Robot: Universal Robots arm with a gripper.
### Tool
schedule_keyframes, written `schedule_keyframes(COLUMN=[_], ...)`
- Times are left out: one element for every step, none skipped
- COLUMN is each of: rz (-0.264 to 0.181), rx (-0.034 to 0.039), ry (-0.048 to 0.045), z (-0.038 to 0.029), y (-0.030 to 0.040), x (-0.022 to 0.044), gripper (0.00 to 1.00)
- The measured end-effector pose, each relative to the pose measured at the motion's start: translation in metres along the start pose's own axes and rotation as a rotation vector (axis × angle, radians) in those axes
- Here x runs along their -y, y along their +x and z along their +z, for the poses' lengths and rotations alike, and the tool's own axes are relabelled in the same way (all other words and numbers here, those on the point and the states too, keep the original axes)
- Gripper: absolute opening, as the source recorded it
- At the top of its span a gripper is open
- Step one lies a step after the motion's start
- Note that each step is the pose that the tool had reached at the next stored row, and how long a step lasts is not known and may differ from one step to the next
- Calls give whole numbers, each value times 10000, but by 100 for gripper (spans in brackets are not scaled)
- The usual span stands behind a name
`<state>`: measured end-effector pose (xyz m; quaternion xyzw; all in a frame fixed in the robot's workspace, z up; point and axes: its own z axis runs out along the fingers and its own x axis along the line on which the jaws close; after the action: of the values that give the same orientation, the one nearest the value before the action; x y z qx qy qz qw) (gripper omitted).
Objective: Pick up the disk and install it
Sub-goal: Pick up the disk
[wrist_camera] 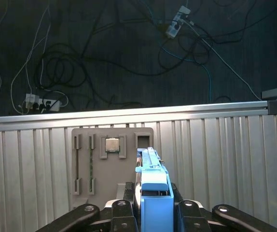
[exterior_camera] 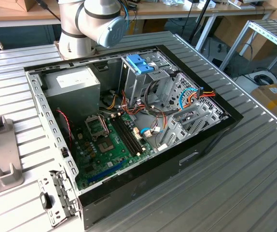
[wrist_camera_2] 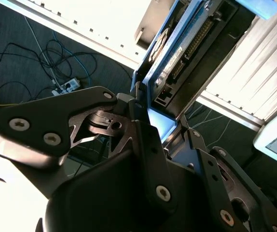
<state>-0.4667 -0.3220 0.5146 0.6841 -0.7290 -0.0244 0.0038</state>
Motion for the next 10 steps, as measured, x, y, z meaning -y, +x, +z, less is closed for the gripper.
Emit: schedule_keyframes(rz=[0, -1, -1, 0, 0, -1, 0, -1, 0, 0], rx=[0, 0, 0, 0, 0, 0, 0, 0, 0, 0], ry=[1, 0, 1, 1, 1, 1, 0, 1, 1, 1], z=[0, 0, 0, 0, 0, 0, -2, -3, -3, -3], y=[0, 0, 0, 0, 1, 1, 4, 6, 5, 5], x=[3, 6, 7, 8, 10, 11, 58, 77, 77, 79], gripper=[37, 37, 37, 37, 37, 37, 37, 37, 37, 37])
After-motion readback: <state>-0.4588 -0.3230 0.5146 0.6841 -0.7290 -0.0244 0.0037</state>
